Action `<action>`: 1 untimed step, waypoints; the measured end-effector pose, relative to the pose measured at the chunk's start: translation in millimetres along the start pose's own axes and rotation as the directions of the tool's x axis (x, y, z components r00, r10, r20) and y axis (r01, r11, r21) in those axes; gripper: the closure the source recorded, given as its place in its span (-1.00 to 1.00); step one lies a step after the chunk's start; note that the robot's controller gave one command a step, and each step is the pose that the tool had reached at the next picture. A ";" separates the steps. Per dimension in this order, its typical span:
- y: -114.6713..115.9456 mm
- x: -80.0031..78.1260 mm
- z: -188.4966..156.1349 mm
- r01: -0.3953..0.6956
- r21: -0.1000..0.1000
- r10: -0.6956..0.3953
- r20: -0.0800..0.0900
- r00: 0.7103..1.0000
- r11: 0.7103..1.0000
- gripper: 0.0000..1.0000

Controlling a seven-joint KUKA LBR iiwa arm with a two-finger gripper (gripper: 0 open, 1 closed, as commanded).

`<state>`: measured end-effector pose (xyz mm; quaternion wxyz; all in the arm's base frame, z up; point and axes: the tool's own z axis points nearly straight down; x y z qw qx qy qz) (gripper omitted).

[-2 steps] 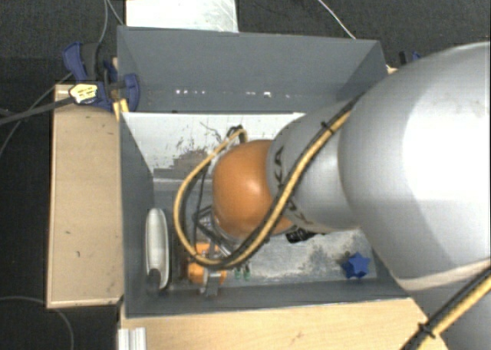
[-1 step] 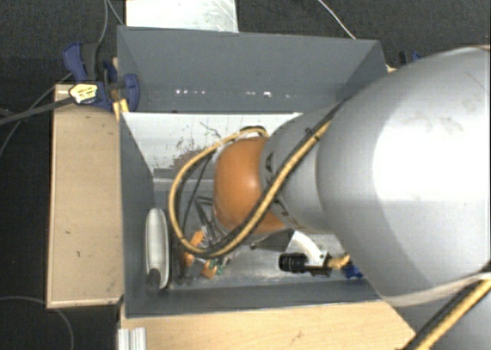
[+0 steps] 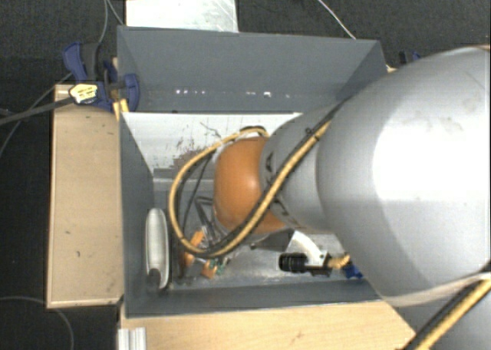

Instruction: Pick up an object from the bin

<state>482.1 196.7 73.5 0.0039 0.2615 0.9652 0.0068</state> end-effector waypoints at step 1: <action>-0.4 0.1 -2.4 -0.001 0.001 0.001 -0.001 1.000 1.000 1.00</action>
Offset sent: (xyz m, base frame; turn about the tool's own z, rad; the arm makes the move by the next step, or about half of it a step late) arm -0.0001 0.0000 0.0617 0.0000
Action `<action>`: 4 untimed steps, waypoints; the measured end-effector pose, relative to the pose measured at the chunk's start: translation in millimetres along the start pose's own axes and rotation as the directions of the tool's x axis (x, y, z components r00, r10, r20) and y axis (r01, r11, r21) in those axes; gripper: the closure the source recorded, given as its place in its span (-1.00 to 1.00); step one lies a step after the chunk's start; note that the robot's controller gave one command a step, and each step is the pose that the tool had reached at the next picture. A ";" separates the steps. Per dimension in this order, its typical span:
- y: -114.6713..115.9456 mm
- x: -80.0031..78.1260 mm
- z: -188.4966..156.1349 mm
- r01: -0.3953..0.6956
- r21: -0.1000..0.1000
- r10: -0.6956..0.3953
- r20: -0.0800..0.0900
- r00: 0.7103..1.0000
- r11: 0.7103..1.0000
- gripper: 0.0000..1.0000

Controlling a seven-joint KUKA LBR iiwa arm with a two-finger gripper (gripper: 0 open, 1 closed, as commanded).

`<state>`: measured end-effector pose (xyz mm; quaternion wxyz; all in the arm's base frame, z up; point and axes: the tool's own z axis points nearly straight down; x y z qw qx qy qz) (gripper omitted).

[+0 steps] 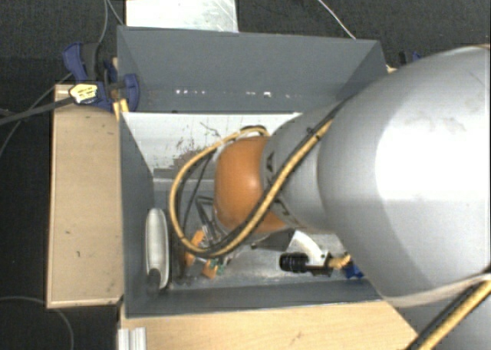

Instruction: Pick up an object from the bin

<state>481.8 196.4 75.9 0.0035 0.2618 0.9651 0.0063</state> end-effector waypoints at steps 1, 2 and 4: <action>-1.7 0.7 -9.8 -0.001 0.006 0.001 -0.004 1.000 1.000 1.00; -3.0 1.1 -30.5 0.001 0.011 -0.001 -0.008 1.000 1.000 1.00; -1.3 -0.1 -72.3 0.003 0.006 -0.003 -0.004 1.000 1.000 1.00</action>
Offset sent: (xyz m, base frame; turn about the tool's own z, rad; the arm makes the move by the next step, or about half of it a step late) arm 0.0001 -0.0001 0.0901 0.0000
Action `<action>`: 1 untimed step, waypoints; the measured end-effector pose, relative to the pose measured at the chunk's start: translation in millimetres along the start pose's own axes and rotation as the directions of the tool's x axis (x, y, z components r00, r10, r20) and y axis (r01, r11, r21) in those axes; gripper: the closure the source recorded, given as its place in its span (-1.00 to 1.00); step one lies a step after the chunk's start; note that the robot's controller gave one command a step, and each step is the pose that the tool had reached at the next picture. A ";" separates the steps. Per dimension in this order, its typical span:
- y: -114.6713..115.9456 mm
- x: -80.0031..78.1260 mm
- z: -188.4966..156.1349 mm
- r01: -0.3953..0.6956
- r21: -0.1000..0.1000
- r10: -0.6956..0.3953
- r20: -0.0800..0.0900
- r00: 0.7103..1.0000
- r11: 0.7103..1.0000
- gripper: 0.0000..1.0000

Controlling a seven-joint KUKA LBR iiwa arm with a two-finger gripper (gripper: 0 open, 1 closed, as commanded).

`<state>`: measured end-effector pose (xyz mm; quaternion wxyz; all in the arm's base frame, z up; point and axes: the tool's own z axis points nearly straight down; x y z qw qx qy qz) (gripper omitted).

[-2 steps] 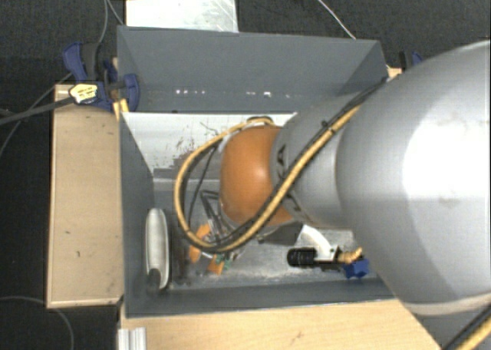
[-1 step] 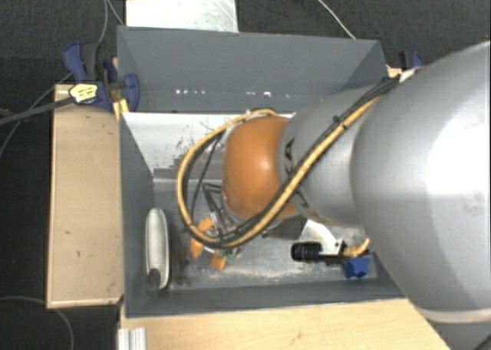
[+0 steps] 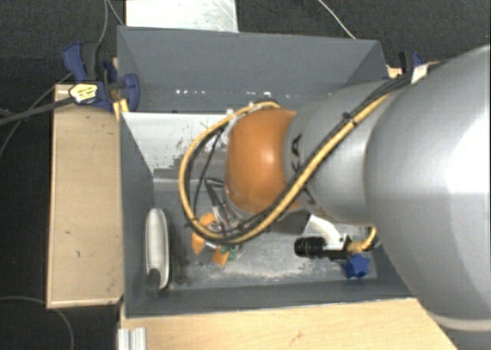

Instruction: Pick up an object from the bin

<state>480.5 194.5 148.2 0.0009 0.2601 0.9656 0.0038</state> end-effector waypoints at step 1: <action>0.6 -0.5 -8.4 0.000 -0.002 0.000 0.001 1.000 1.000 1.00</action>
Offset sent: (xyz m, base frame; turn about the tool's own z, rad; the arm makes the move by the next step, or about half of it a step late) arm -0.0001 0.0000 0.0312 0.0000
